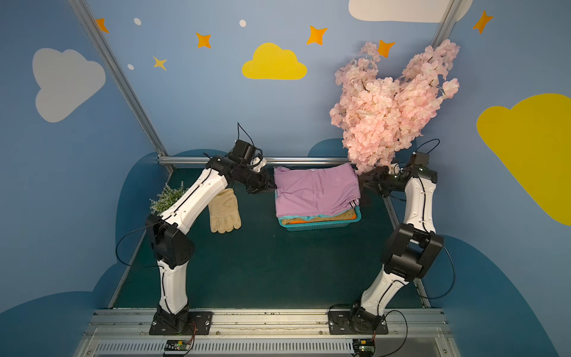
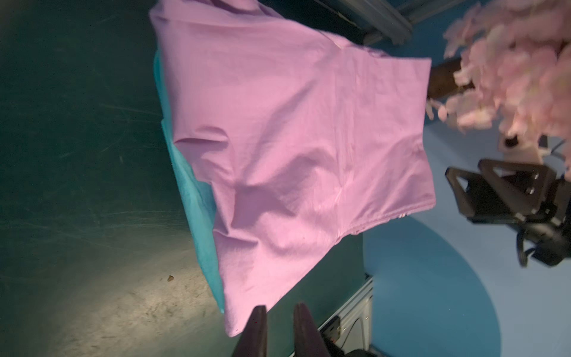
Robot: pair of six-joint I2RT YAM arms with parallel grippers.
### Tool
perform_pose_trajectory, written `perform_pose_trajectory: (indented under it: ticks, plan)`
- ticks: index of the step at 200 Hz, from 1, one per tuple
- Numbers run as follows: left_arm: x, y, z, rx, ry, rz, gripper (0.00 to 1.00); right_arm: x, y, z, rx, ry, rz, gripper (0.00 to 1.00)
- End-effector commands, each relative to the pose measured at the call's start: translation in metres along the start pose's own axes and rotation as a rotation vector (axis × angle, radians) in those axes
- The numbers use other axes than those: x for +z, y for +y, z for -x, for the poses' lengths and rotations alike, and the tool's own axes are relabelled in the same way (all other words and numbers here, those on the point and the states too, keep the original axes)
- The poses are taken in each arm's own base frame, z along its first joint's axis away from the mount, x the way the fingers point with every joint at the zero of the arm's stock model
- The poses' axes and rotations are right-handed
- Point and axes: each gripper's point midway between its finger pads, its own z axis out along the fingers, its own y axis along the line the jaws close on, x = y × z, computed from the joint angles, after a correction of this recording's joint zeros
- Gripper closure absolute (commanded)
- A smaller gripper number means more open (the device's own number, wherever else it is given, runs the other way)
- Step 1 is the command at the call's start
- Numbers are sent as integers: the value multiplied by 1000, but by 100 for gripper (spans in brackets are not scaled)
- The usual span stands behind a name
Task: Put the folded long pants in the basket
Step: Place the long pant in the basket.
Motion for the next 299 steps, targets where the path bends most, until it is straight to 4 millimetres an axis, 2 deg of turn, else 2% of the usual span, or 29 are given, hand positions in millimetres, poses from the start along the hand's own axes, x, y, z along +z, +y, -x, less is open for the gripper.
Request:
perform_pose_trajectory:
  ticks: [1, 17, 31, 44, 54, 74, 83, 103, 131, 154, 159, 171, 199, 217, 233, 258, 278, 299]
  plan:
    - [6, -32, -5, 62, 23, -168, 89, -6, 12, -15, -42, -15, 33, 61]
    - [18, -41, -10, 90, 58, -193, 95, -6, 17, -26, -52, -9, 61, 70]
    - [32, -40, -11, 96, 78, -183, 96, -1, 23, -36, -67, 13, 74, 80]
    - [47, -29, -9, 71, 99, -150, 98, 7, 29, -45, -77, 50, 94, 85]
    - [57, -17, -8, 51, 112, -115, 97, 15, 32, -50, -90, 73, 98, 86]
    - [70, 7, -8, 21, 115, -55, 97, 32, 25, -55, -77, 119, 81, 89]
    - [76, 14, -11, 14, 124, -46, 98, 39, 14, -55, -65, 124, 49, 90]
    - [85, 28, -18, -10, 145, -29, 97, 48, -26, -52, -10, 118, -62, 94]
    - [84, 36, -21, -22, 140, -22, 98, 49, -82, -49, 70, 93, -227, 95]
    - [76, 32, -18, -18, 126, -33, 97, 52, -101, -47, 104, 76, -256, 96]
    - [75, 30, -16, -16, 121, -37, 97, 54, -100, -45, 108, 76, -238, 96]
    - [69, 24, -14, -7, 114, -53, 97, 58, -83, -42, 100, 83, -141, 95]
    - [52, 8, -7, 26, 75, -74, 93, 49, -46, -36, 64, 46, 3, 87]
    - [42, -1, -3, 47, 53, -89, 93, 44, -32, -32, 60, 29, 65, 84]
    - [37, -10, 1, 62, 37, -113, 92, 47, -21, -24, 77, 31, 157, 83]
    - [40, -17, 10, 76, 22, -135, 92, 57, -10, -5, 122, 3, 282, 85]
    - [53, -10, 17, 60, 23, -126, 93, 67, -7, 11, 138, -35, 313, 90]
    - [67, -3, 21, 48, 34, -118, 94, 86, -6, 27, 163, -34, 337, 94]
